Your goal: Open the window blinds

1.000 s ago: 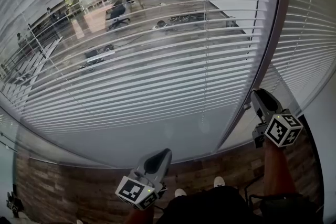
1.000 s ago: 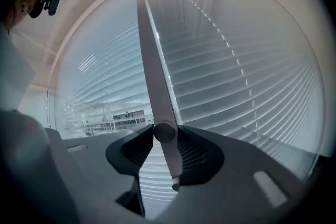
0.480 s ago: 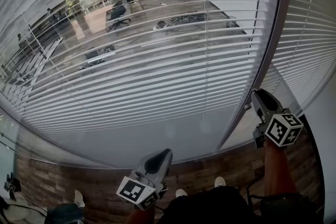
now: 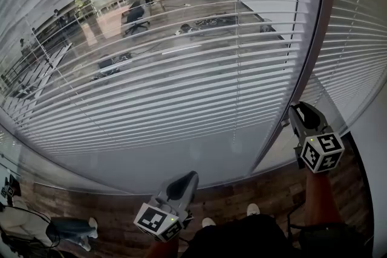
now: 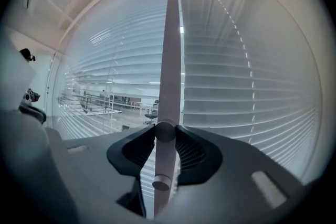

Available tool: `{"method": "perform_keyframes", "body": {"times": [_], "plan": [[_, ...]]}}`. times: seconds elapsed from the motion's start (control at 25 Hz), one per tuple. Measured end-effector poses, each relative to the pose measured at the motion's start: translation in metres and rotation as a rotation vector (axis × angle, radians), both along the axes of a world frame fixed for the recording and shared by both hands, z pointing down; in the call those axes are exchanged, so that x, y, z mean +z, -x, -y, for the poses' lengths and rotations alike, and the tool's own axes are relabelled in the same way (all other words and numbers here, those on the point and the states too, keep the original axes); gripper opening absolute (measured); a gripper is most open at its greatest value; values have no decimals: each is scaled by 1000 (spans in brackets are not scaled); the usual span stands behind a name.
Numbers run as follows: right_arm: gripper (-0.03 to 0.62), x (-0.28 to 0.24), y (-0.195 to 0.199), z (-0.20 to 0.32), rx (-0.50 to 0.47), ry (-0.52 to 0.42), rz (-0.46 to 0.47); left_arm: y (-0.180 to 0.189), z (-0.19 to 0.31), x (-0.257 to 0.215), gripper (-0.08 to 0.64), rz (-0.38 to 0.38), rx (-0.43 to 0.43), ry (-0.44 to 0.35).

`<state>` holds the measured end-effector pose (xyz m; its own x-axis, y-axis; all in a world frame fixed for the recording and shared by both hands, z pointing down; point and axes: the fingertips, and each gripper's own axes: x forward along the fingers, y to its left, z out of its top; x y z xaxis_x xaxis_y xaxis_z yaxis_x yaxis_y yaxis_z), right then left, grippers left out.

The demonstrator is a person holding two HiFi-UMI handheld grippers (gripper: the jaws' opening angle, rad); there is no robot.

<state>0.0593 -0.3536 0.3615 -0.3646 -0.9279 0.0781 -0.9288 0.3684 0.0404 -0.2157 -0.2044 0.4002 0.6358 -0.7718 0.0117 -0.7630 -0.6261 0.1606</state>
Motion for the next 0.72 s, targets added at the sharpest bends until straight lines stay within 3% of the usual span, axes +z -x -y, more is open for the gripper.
{"method": "perform_keyframes", "body": {"times": [0.48,0.64,0.72], "plan": [[150,-3,7,-1,66,-124,-399,-3,1,-10,0,-6,-5,-1],[150,1,3,-1,136,-169,-612,-3,2,-4,0,-4,-5,7],[149,3,4,-1,140,-173,-662,-3,1,0,0,3,-2,8]]}}
